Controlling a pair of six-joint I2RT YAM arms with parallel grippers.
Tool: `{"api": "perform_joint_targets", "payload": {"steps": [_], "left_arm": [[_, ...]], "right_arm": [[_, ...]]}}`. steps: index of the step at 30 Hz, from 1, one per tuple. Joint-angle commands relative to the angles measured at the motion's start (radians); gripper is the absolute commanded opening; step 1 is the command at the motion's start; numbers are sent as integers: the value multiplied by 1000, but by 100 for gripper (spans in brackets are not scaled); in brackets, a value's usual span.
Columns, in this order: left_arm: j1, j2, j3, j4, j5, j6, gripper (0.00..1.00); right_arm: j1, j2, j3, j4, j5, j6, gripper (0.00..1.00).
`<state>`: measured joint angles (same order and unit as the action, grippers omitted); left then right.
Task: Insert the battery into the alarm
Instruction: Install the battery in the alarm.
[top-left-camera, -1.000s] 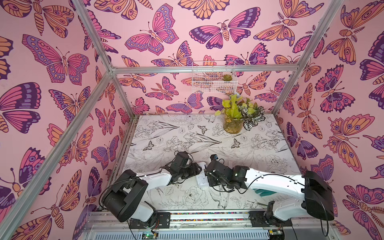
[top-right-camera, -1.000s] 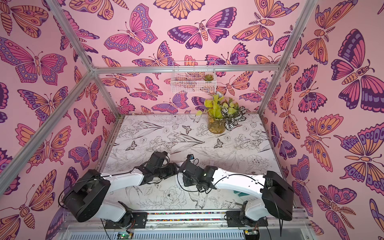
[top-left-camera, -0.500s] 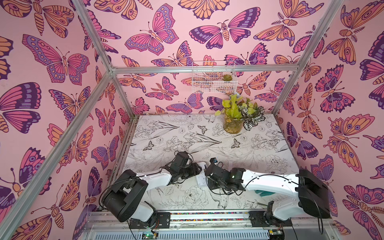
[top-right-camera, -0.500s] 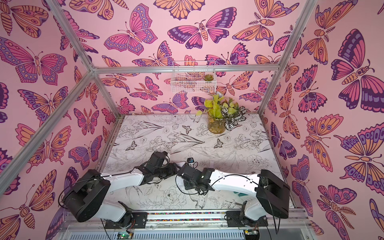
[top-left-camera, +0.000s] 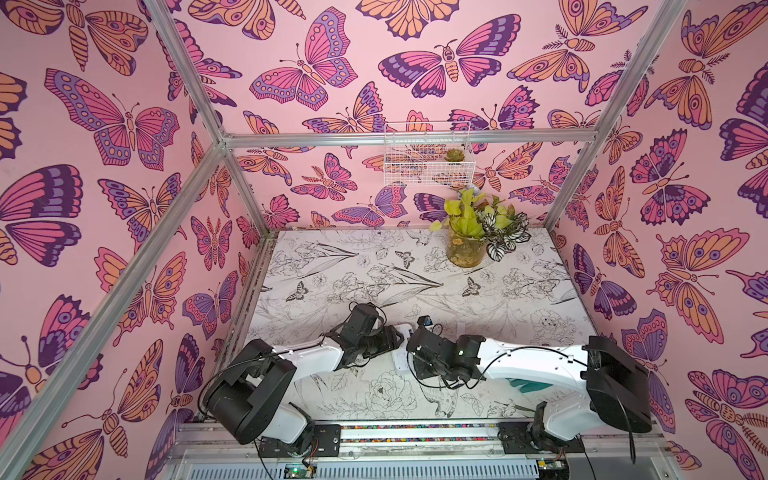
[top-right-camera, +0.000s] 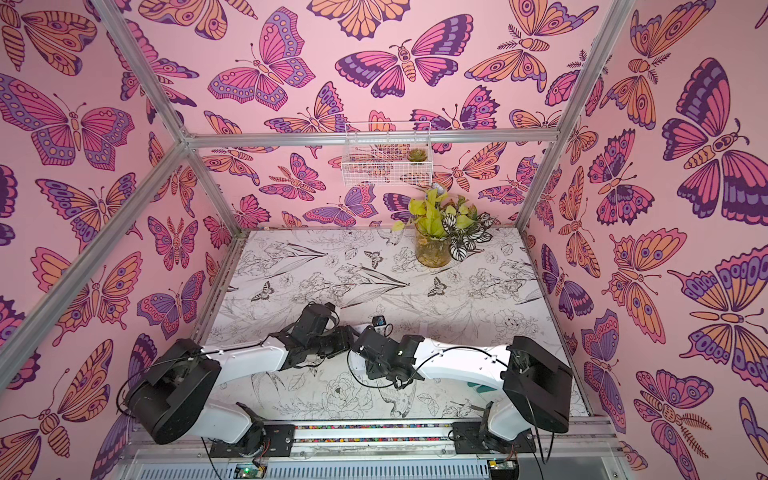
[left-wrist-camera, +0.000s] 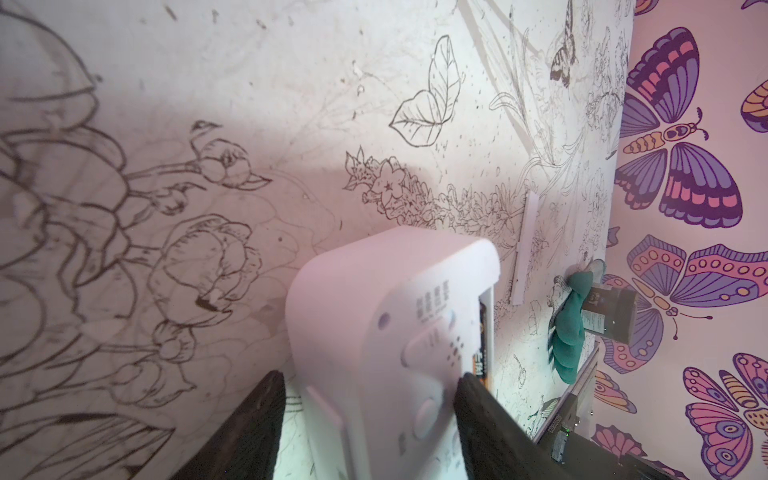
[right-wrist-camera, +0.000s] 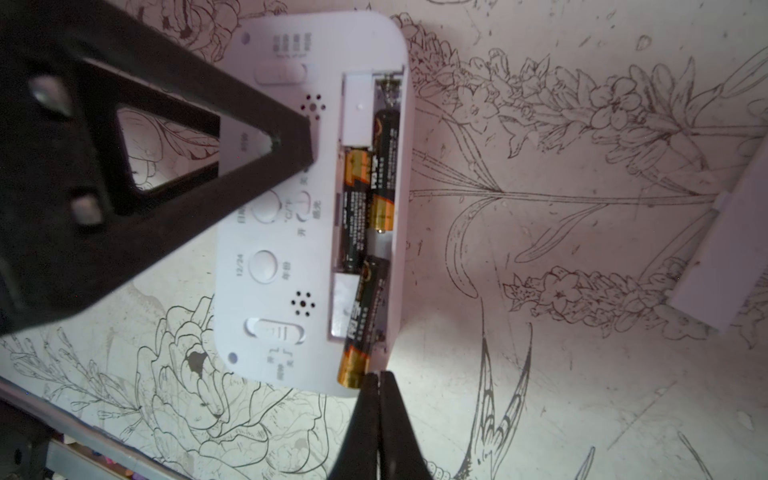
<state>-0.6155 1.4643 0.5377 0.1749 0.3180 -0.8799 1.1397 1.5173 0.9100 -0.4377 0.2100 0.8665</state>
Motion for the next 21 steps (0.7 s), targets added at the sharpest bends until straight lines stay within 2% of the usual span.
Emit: {"api": "perform_joint_targets", "payload": {"steps": [1, 6, 12, 16, 21], "left_arm": [[-7, 5, -33, -80, -10, 9, 67], [-7, 10, -31, -80, -11, 10, 67], [-7, 11, -31, -79, -13, 12, 67], [-7, 15, -31, -80, -11, 12, 66], [-7, 15, -35, -80, -13, 13, 66]], "right_arm": [[8, -3, 28, -36, 25, 3, 7], [12, -49, -9, -27, 21, 1, 10], [15, -88, -37, -16, 56, -9, 26], [7, -56, 2, -15, 86, -13, 26], [-40, 26, 76, -12, 66, -36, 22]]}}
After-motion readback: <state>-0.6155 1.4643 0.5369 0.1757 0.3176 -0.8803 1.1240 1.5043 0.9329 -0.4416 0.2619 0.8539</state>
